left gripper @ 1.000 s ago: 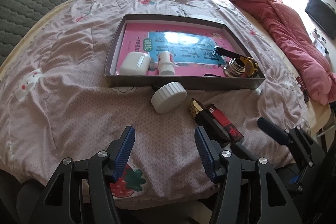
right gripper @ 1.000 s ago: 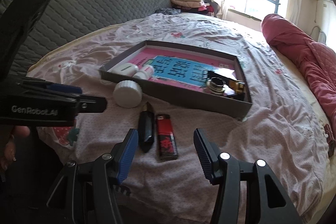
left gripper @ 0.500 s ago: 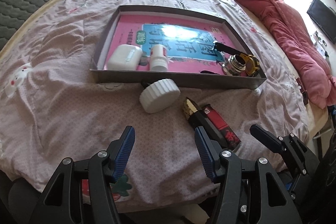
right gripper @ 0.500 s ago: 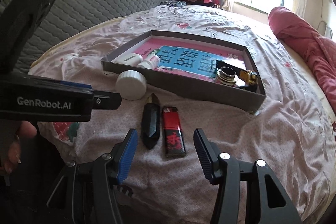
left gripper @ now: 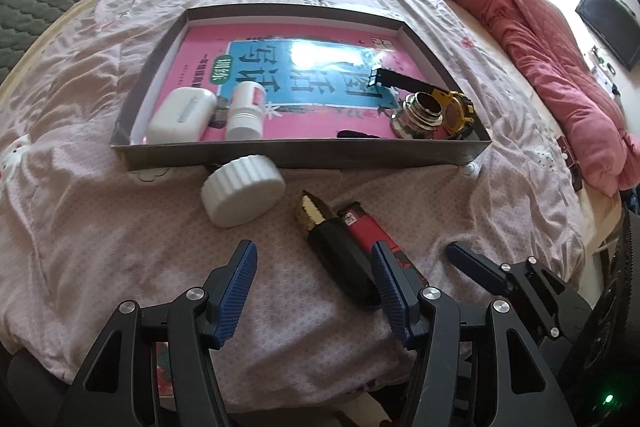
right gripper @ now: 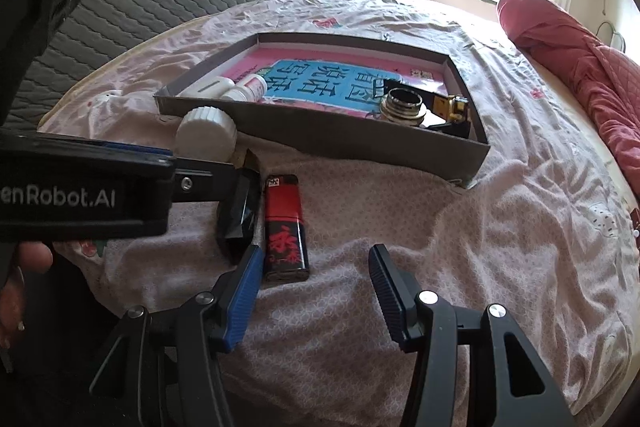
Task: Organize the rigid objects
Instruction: 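Move the right tool to the red lighter while the left tool approaches the black gold-tipped case, then grasp the red lighter with the right tool while the left tool grasps the black gold-tipped case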
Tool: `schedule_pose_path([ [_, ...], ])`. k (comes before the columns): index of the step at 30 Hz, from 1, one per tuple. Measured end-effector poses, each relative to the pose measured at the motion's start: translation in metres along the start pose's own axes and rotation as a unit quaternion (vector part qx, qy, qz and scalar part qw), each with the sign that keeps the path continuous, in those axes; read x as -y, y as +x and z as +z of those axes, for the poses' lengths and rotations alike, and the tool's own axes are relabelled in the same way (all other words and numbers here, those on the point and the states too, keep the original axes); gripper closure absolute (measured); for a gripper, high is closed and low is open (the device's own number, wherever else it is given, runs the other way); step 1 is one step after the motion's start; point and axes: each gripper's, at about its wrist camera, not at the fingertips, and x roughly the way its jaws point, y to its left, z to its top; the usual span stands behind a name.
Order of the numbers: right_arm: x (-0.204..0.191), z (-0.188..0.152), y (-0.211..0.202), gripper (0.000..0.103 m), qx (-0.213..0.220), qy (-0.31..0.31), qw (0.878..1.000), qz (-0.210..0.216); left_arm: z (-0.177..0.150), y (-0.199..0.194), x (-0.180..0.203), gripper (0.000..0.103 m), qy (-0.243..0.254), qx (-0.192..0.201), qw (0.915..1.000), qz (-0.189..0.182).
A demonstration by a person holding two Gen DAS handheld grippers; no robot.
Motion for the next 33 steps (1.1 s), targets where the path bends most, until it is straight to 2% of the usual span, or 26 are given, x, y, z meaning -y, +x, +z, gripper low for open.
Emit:
schedule_pose_path([
  [10, -0.003, 0.003, 0.012, 0.052, 0.003, -0.012, 1.000, 0.007, 0.004, 0.020, 0.000, 0.042, -0.009, -0.020, 0.9997, 0.008],
  [17, -0.007, 0.007, 0.018, 0.054, 0.008, -0.024, 1.000, 0.005, 0.004, 0.021, -0.007, 0.038, -0.013, -0.019, 0.9996, 0.014],
  [26, -0.006, 0.012, 0.031, 0.060, 0.007, -0.026, 1.000, 0.003, 0.008, 0.023, -0.017, 0.037, -0.027, -0.022, 0.9993, 0.013],
  [33, 0.001, 0.016, 0.039, 0.073, 0.009, -0.022, 1.000, -0.005, 0.009, 0.028, -0.011, 0.037, -0.023, -0.028, 0.9993, 0.010],
])
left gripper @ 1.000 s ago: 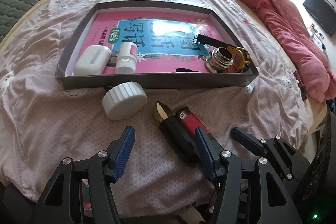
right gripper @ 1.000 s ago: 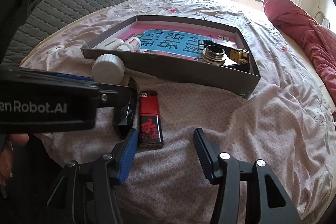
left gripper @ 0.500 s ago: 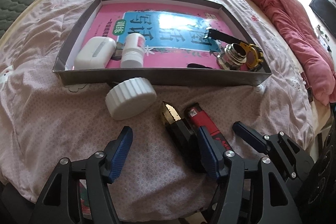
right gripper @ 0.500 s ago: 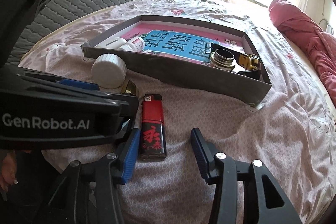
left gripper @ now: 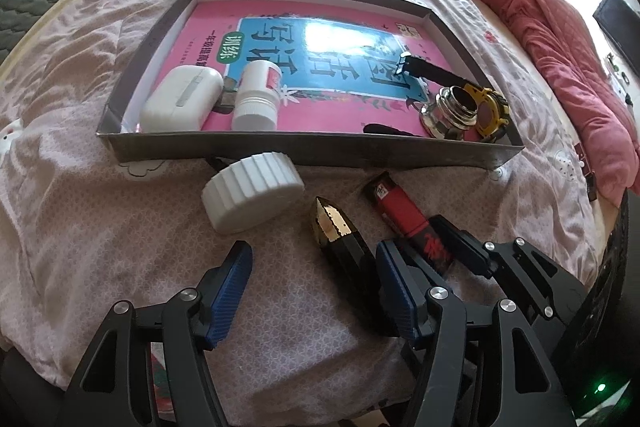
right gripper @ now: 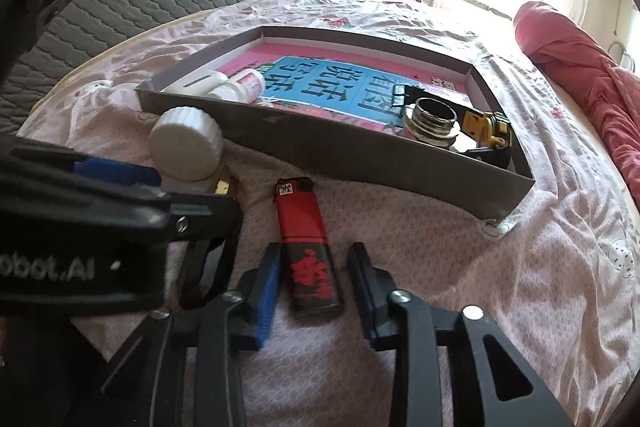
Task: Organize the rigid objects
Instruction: 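Grasp the red lighter with the right tool while the left tool grasps the black gold-tipped case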
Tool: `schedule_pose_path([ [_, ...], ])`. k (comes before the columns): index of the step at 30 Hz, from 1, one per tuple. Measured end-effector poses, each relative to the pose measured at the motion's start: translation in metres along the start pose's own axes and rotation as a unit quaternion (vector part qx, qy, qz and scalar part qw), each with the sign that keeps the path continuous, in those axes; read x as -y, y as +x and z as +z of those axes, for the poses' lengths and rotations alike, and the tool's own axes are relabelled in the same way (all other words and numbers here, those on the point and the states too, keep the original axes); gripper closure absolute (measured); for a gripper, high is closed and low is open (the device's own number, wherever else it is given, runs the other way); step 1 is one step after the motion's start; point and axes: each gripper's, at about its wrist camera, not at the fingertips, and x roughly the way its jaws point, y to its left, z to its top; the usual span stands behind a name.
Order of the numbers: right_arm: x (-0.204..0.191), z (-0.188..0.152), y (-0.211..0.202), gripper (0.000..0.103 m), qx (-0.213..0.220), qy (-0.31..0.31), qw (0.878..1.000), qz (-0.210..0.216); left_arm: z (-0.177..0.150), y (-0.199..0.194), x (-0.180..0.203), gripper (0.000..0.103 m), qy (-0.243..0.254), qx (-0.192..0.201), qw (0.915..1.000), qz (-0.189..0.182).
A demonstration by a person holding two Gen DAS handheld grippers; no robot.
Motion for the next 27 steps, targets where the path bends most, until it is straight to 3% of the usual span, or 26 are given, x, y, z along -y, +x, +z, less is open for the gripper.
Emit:
schedule_pose_path([
  [24, 0.029, -0.007, -0.010, 0.074, 0.000, 0.012, 1.000, -0.025, 0.003, 0.027, 0.036, 0.036, 0.021, -0.001, 0.9989, 0.043],
  [27, 0.027, -0.007, -0.010, 0.074, 0.000, 0.009, 1.000, -0.028, 0.003, 0.028, 0.035, 0.043, 0.020, 0.001, 0.9990, 0.040],
])
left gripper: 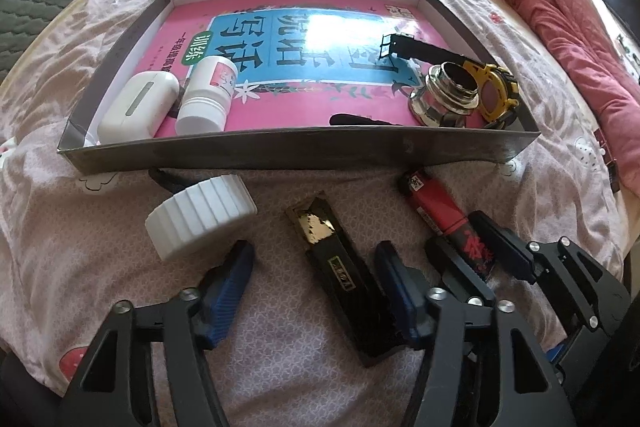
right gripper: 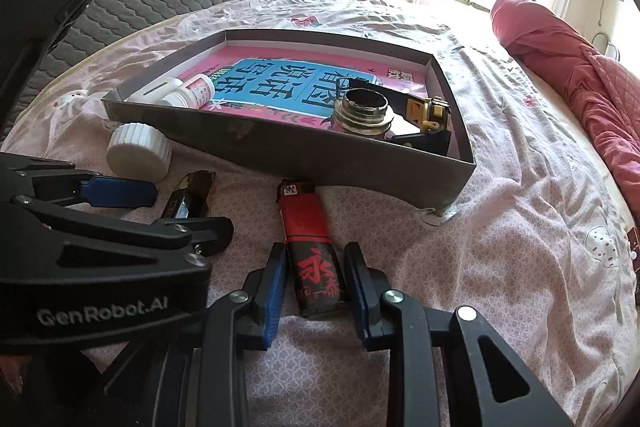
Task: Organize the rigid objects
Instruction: 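Grasp the red lighter with the right tool while the left tool grasps the black gold-tipped case, then lift the lighter with the right tool over the tray while the left tool carries the black case there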
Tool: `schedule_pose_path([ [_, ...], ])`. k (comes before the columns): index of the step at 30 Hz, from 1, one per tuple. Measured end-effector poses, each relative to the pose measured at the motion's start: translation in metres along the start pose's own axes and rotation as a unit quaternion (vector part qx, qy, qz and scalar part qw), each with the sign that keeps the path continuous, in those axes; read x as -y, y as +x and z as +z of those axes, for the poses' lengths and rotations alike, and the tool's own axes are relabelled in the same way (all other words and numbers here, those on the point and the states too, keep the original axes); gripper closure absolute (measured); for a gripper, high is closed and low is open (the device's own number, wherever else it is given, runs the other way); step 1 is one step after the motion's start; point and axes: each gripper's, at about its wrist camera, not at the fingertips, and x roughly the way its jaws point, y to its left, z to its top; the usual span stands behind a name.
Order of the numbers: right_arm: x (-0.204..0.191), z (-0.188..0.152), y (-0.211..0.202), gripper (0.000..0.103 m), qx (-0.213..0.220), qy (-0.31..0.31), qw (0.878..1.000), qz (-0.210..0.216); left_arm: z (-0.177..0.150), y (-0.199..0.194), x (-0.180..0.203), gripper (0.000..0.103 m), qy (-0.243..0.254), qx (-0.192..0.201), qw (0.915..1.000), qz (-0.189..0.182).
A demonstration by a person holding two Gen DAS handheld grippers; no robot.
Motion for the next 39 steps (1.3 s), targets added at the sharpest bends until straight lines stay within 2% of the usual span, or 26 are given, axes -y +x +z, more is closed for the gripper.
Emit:
schedule_pose_path([
  [5, -0.002, 0.001, 0.000, 0.075, 0.002, -0.001, 1.000, -0.002, 0.001, 0.000, 0.001, 0.071, -0.001, -0.002, 0.9999, -0.013],
  [11, 0.000, 0.001, 0.001, 0.075, 0.003, 0.004, 1.000, 0.004, -0.004, -0.005, -0.008, 0.080, -0.005, -0.001, 0.9994, -0.034],
  [18, 0.006, 0.001, -0.001, 0.077, 0.007, 0.023, 0.999, 0.028, -0.015, -0.018, -0.020, 0.080, -0.003, 0.010, 0.9984, -0.056],
  [26, 0.008, 0.000, -0.014, 0.081, 0.026, 0.037, 0.998, 0.053, -0.026, -0.031, -0.031, 0.080, -0.003, 0.014, 0.9978, -0.064],
  [33, 0.021, -0.003, -0.026, 0.081, 0.039, 0.079, 0.994, 0.072, -0.027, -0.043, -0.034, 0.080, -0.006, 0.021, 0.9973, -0.070],
  [39, 0.025, -0.001, -0.051, 0.081, 0.082, 0.091, 0.989, 0.083, -0.025, -0.063, -0.032, 0.080, 0.005, 0.045, 0.9966, -0.069],
])
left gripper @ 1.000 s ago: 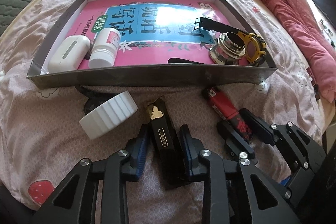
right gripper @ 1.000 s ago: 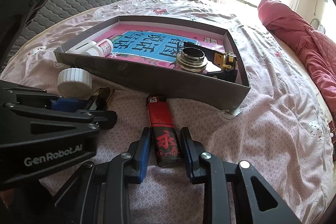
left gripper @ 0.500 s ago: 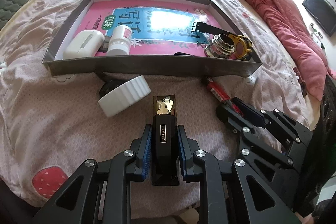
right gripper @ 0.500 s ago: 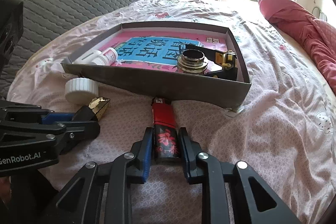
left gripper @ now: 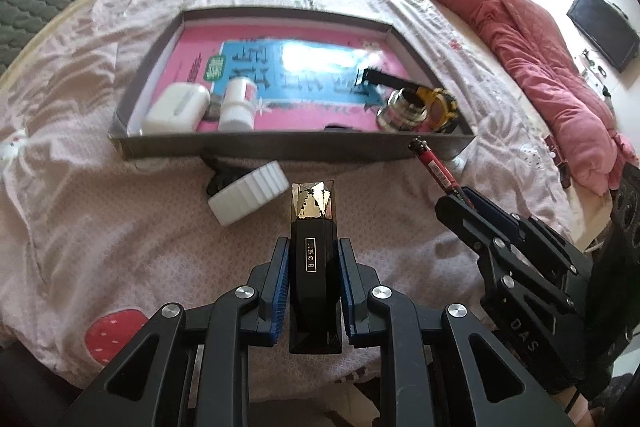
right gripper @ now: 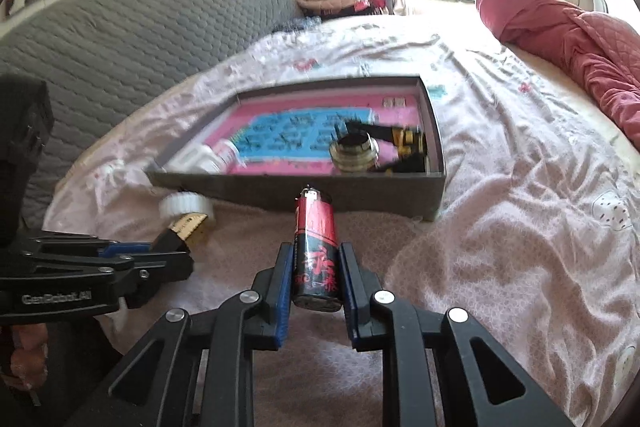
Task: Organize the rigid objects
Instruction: 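Lift the lighter with the right tool over the tray while the left tool carries the black case there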
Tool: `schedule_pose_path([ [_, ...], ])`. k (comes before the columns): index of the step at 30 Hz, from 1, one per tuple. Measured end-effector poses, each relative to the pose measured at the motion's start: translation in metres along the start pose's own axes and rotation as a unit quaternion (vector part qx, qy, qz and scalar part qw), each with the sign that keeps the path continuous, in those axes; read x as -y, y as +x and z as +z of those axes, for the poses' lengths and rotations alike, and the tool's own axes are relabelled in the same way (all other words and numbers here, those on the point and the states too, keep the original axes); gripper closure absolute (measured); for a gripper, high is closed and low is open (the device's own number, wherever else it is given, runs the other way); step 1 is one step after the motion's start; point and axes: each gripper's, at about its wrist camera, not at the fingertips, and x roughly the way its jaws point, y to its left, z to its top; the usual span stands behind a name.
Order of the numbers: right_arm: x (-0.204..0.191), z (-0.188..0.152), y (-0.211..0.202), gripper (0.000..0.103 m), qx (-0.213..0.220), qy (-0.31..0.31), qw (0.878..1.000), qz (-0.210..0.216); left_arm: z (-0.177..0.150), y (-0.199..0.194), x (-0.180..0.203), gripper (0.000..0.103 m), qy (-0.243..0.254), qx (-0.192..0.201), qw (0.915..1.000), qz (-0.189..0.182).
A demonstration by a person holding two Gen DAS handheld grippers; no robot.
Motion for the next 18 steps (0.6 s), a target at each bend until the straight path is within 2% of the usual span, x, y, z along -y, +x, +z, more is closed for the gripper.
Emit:
schedule_pose_path([
  [10, -0.009, 0.013, -0.024, 0.081, 0.049, 0.003, 0.999, 0.004, 0.012, -0.035, -0.003, 0.080, 0.007, 0.052, 0.9986, 0.000],
  [18, -0.007, 0.024, -0.029, 0.081, 0.080, 0.016, 0.997, -0.003, 0.026, -0.050, -0.020, 0.080, -0.002, 0.083, 0.9964, 0.016],
])
